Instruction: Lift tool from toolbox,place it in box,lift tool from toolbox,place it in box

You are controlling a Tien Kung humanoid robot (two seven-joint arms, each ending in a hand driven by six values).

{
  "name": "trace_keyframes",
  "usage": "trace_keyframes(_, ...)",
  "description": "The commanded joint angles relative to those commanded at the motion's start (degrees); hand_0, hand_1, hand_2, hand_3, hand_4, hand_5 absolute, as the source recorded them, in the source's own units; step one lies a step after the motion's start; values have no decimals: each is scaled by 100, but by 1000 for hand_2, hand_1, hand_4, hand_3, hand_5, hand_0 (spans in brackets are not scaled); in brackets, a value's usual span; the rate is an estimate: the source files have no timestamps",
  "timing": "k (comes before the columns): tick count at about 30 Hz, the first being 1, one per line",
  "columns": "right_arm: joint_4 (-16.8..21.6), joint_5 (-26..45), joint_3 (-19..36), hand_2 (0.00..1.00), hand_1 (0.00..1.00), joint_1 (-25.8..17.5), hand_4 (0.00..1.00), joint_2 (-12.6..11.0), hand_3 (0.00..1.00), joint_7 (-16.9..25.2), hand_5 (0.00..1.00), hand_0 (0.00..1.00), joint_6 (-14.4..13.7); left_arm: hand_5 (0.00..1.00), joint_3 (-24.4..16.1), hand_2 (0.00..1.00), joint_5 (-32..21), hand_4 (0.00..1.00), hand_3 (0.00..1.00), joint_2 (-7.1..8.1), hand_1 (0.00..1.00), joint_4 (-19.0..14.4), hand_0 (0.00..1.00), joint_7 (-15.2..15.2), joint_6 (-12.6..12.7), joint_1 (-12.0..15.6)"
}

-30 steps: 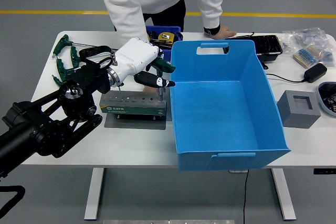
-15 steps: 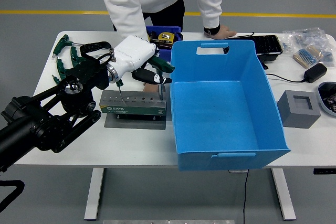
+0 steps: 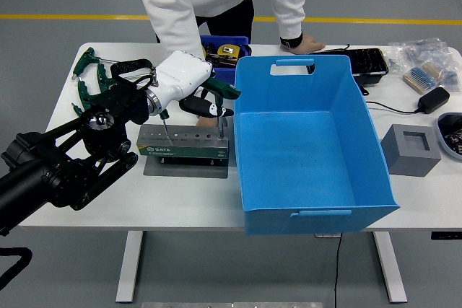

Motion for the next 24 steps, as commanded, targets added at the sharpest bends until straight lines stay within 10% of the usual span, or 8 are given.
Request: trace_keyframes(24,0,41,-50,751,744,-30,975,-22,731,-14,841,791,-4,899,39,87,0,998,102,-77,30,150,243,40,500,3)
